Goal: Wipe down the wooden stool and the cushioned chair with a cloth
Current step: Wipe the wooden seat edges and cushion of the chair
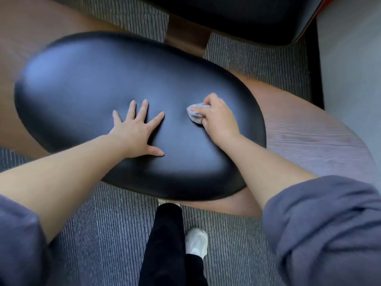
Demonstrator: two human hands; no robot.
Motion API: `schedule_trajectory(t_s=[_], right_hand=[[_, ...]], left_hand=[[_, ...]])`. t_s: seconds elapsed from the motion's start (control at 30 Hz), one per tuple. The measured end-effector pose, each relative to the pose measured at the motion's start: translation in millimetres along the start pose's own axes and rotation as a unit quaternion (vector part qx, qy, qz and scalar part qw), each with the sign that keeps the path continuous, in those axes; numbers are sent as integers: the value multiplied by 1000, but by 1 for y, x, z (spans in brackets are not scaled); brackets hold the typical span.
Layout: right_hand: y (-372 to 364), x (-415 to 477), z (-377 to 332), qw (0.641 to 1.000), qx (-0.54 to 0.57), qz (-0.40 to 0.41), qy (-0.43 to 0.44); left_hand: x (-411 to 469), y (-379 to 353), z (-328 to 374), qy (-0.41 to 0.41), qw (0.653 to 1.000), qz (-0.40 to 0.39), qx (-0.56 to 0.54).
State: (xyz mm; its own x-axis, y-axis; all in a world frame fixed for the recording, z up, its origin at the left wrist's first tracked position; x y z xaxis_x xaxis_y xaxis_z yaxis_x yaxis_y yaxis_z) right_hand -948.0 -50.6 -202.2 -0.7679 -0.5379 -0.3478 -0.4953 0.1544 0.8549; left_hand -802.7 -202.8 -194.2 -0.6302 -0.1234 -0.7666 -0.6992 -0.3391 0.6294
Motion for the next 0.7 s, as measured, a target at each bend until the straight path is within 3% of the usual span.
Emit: schedule_trajectory(t_s=[0.23,0.33,0.53,0.7], right_hand=[[31,64,34,988,115,21,-102],[37,90,38,995,66,26,-71],[23,137,83,971,128,3,-203],[22,156,88,984,89,-47,-144]], left_hand=[[60,39,30,-7,999,-32,-34],[73,39,37,14,998,-56,-39],[85,27,31,45,993,-104,-36],[89,24,30,52,989,-133,-43]])
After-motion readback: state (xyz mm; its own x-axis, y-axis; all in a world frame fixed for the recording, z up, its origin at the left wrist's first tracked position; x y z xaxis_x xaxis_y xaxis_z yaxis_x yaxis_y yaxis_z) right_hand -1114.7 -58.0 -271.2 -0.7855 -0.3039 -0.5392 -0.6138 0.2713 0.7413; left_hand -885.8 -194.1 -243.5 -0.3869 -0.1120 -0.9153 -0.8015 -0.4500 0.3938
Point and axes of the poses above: each hand's wrist, its own x-axis towards the middle knuckle, its own y-axis out of the back of the hand, z = x × y, the point moved 9 cm from there along x, towards the middle knuckle, and after that the axes turned 10 degrees about -x, right-handed, at the moved point
